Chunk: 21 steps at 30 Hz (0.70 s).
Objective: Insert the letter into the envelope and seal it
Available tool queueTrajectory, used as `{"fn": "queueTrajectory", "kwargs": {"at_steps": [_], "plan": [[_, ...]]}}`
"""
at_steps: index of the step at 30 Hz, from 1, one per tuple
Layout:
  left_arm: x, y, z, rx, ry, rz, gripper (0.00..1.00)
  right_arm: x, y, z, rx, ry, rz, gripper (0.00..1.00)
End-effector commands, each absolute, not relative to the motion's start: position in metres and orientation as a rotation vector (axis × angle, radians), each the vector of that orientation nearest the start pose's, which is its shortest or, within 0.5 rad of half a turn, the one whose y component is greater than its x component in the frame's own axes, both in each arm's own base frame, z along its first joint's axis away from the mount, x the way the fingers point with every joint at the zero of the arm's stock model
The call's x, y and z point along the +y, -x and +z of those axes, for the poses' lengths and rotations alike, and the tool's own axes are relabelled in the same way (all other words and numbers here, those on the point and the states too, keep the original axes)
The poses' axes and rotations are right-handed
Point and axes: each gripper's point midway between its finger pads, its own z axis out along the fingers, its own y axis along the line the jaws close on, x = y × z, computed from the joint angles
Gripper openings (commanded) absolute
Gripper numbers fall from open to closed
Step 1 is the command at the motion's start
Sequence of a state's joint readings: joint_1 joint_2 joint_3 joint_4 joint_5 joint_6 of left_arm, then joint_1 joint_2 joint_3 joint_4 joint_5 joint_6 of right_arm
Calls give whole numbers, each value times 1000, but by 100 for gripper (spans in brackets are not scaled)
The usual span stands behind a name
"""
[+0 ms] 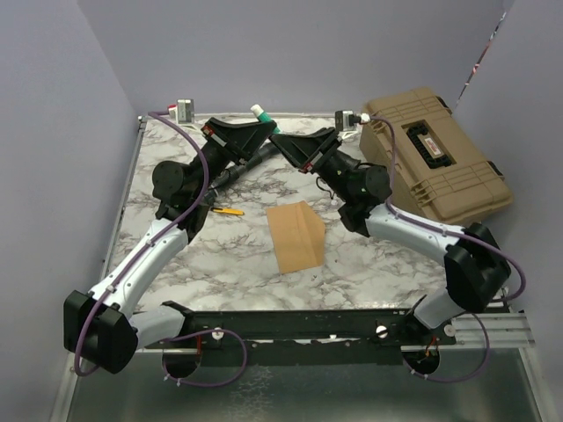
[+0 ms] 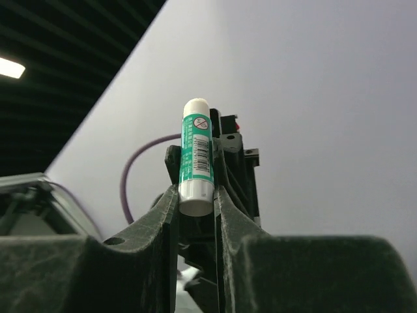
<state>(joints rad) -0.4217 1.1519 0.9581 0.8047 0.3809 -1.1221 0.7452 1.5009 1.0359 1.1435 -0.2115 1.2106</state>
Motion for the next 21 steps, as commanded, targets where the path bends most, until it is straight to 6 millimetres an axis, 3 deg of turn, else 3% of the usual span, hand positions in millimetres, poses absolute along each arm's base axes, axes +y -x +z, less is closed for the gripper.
{"fn": "queueTrajectory", "kwargs": {"at_steps": [1,2,3,6,8,15,17,21], "plan": [[-223,-289,489,1064,-14,-1512,0,294,-255,529,631,-166,2263,1],[-223,-289,489,1064,-13,-1511,0,297,-256,527,644,-159,2269,1],[-223,-289,489,1064,-10,-1511,0,300,-256,525,657,-149,2257,8],[-221,-294,486,1079,33,-1515,0,301,-251,524,682,-72,2115,65],[-221,-299,482,1097,56,-1518,0,308,-246,520,750,39,1956,80],[-223,-307,478,1150,93,-1520,0,335,-255,494,951,506,1302,84],[-223,-305,482,1146,74,-1511,0,341,-270,487,998,678,1065,83],[-221,-305,486,1149,83,-1508,0,343,-289,470,955,815,808,78]]}}
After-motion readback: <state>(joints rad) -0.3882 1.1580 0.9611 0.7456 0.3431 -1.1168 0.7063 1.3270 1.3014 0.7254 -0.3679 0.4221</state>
